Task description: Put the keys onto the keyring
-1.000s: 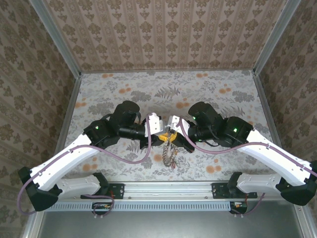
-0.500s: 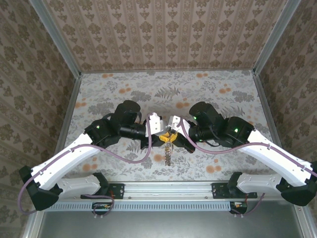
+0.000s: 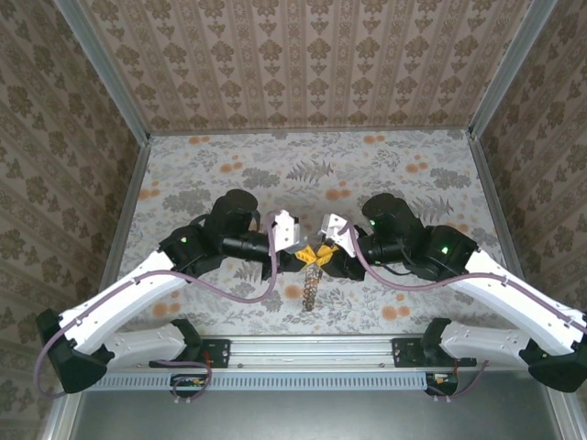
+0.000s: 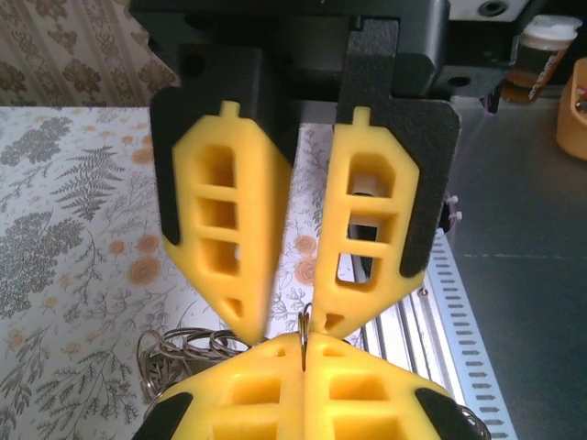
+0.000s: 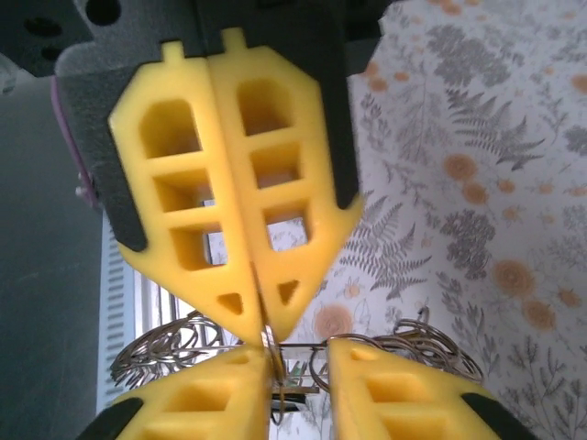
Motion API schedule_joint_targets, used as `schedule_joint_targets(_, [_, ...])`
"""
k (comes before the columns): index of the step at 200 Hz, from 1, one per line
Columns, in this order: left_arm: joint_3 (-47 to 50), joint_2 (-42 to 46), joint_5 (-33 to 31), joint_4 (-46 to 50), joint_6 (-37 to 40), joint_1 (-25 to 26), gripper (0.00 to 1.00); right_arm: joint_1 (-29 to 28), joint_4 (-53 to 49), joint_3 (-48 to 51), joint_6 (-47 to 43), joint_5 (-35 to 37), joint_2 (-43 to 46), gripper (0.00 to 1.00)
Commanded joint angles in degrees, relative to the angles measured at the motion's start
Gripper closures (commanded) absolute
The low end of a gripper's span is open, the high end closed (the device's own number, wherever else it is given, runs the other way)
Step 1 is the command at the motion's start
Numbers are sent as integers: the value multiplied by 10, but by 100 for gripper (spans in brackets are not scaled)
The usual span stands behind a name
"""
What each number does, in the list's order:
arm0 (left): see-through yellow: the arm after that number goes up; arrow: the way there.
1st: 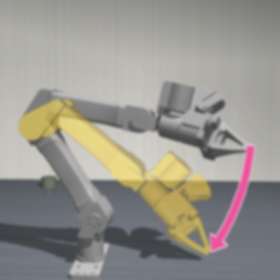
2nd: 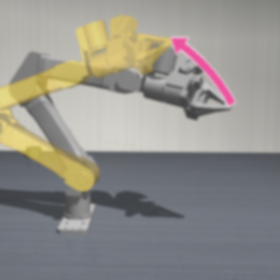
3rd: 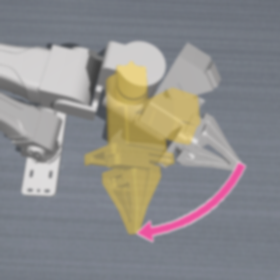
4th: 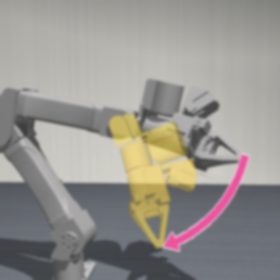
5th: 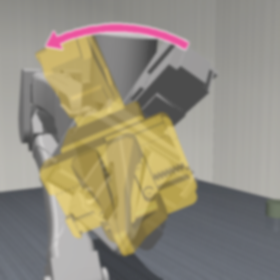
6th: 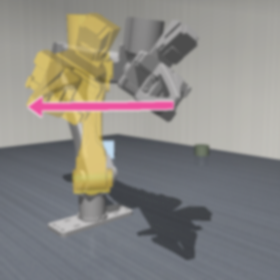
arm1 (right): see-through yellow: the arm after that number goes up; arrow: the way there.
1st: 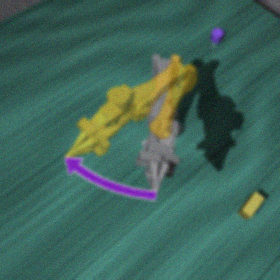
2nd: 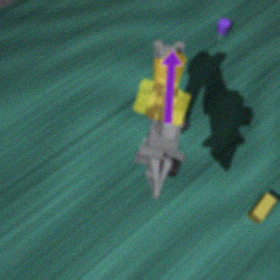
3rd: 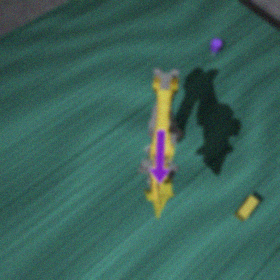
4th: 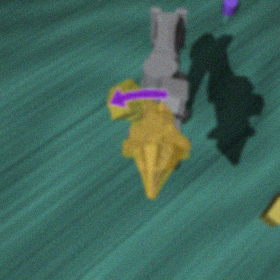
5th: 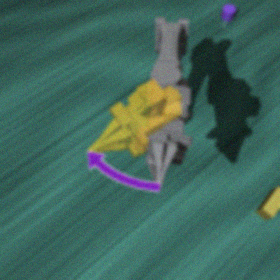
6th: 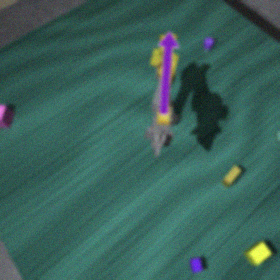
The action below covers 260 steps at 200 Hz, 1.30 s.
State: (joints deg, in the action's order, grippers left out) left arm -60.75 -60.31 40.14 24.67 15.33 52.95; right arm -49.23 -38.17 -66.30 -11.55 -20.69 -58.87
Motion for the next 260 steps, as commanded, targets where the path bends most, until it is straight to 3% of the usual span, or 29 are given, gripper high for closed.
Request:
schedule_joint_targets(1, [11, 30, 58, -66, -42, -12, 100, 7, 96, 27, 36, -24, 29, 72])
schedule_joint_targets(43, [29, 39, 81, -125, -74, -17, 100, 14, 123, 58, 55, -31, 43, 68])
schedule_joint_targets(80, [52, 58, 83, -179, -99, -18, 100, 24, 139, 71, 62, -46, 58, 73])
schedule_joint_targets(169, [123, 89, 56, -313, -141, -17, 100, 29, 186, 99, 58, -111, 88, 74])
schedule_joint_targets(194, [121, 80, 49, -314, -128, -8, 100, 29, 199, 102, 58, -125, 88, 79])
schedule_joint_targets(232, [120, 72, 46, -323, -117, -5, 100, 30, 199, 100, 50, -125, 86, 97])
schedule_joint_targets(260, [130, 73, 35, -357, -120, -6, 100, 30, 197, 99, 48, -118, 87, 100])
